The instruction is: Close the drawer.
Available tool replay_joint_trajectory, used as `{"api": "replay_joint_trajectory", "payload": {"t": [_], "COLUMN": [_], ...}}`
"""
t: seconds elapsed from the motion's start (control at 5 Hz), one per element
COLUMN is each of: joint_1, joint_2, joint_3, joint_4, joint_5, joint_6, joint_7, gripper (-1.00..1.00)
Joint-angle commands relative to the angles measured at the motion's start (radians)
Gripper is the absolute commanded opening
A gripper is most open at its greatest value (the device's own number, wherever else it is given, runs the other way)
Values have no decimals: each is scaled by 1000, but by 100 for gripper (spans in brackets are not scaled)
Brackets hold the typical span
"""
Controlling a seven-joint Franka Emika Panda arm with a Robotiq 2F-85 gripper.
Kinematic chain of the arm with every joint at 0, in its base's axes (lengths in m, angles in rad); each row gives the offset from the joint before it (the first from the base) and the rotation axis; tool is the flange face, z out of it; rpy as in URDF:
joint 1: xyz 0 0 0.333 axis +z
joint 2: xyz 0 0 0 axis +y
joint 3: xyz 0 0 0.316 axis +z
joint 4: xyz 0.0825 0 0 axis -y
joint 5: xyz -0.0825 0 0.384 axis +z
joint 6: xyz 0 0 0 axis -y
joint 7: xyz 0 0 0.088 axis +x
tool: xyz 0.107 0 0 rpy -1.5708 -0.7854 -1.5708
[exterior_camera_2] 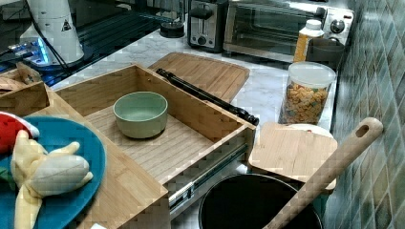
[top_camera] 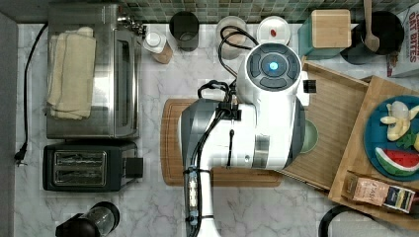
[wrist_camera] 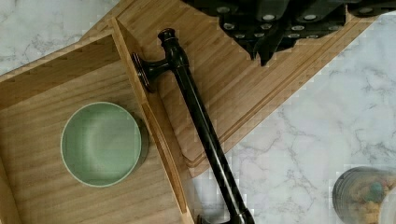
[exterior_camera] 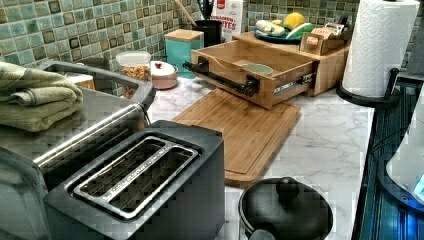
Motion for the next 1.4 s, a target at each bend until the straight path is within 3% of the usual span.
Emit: {"api": "replay_joint_trajectory", "payload": {"t": [0.2,0.6,1.0,1.2,1.4], "joint_1": [0,-14,3,-6,6], "joint_2": [0,45,151,207,201], "joint_3": [-1,-7,2,-1,-1], "joint_4": [0,-49,55,125,91], "joint_5": [-4,-16,-36,18,1], "joint_6": [0,149,133,114,196], "joint_7": [0,-192,-325,-288,-229], "gripper": [-100,-100,-100,-100,-100]}}
